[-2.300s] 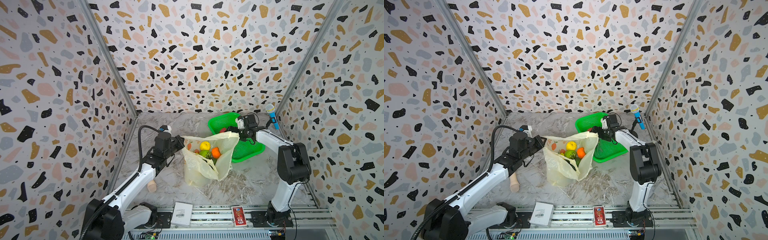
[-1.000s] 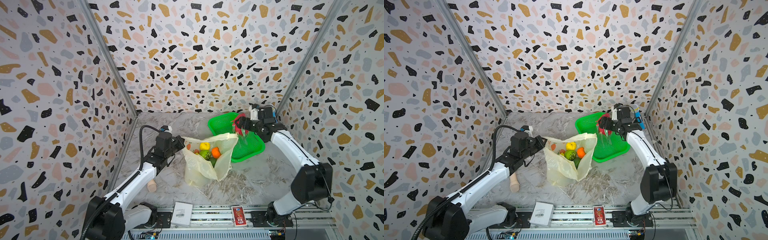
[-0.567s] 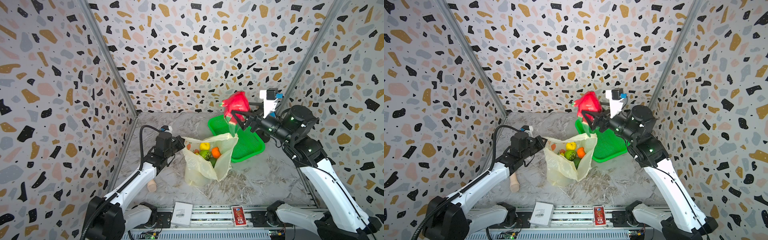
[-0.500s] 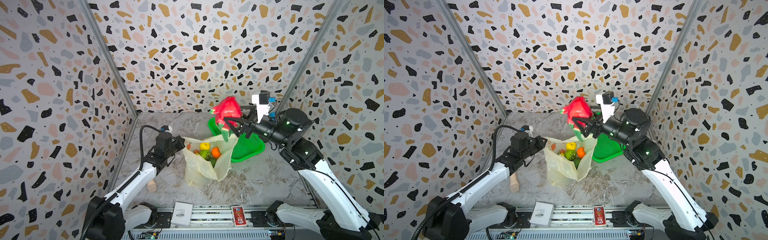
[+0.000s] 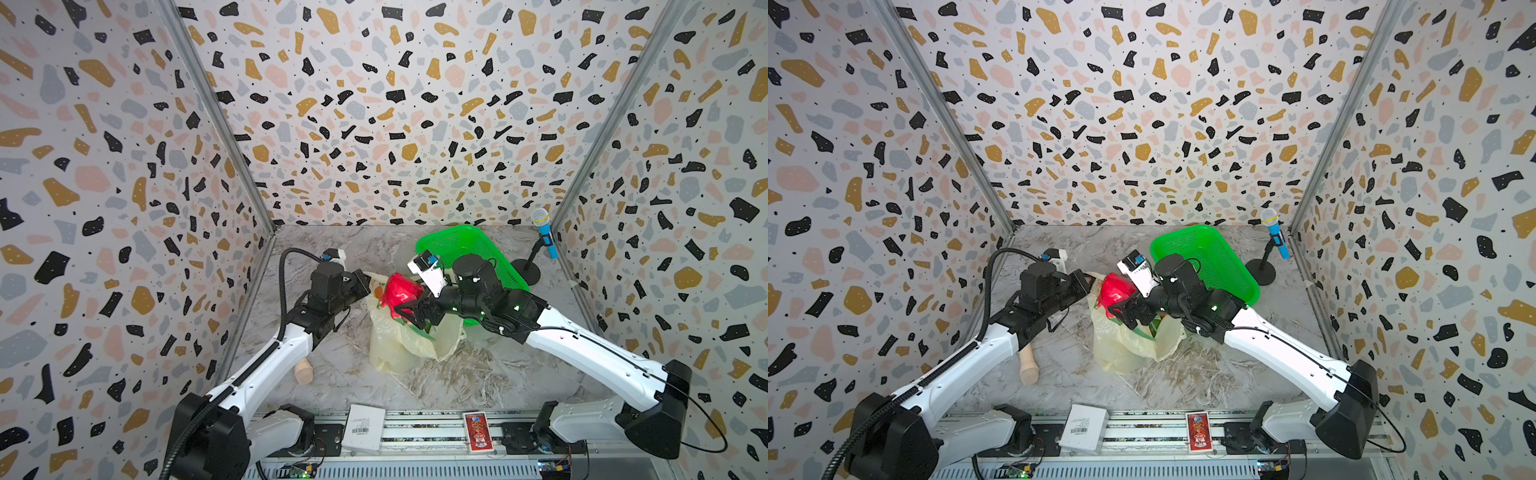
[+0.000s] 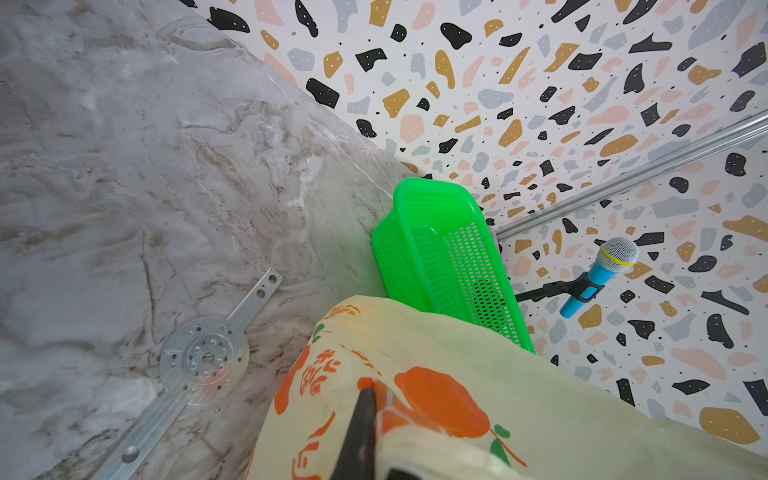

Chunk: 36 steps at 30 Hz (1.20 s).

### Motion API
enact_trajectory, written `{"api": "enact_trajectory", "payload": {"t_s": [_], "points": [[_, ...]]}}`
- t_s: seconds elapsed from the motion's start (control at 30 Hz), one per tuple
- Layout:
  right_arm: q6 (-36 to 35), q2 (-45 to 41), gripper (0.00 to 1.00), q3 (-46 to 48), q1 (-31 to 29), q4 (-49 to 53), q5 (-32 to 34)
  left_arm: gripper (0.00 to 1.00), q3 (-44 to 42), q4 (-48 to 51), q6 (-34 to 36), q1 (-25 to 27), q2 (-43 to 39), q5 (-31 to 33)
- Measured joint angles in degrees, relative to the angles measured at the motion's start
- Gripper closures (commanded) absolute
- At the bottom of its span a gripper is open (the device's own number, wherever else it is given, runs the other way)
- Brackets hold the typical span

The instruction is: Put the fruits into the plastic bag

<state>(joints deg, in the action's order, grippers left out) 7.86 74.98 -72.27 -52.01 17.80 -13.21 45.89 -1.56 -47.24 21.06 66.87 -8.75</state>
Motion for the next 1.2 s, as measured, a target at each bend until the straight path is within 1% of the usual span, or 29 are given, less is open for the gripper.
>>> {"api": "enact_trajectory", "payload": {"t_s": [0.23, 0.57, 0.67, 0.9, 1.2], "points": [[-4.4, 0.5, 0.83, 0.0, 0.1, 1.9, 2.1, 1.00, 0.2, 0.0, 0.4, 0.0, 0.1, -0.7], [-8.8, 4.2, 0.83, 0.0, 0.7, 4.3, 4.3, 1.00, 1.2, 0.2, 1.7, 0.2, 0.3, -2.0], [-9.1, 4.6, 0.83, 0.0, 2.7, 4.6, 3.6, 1.00, 1.2, 0.2, 2.1, 0.3, 0.3, -2.6], [-9.0, 4.6, 0.83, 0.0, 9.8, 3.4, 1.9, 1.00, 1.2, 0.2, 2.7, 1.2, 0.3, -3.2], [-9.0, 6.2, 0.82, -0.1, 10.2, 3.2, 0.5, 1.00, 1.5, -0.2, 2.7, 3.3, 0.5, -3.8]]}}
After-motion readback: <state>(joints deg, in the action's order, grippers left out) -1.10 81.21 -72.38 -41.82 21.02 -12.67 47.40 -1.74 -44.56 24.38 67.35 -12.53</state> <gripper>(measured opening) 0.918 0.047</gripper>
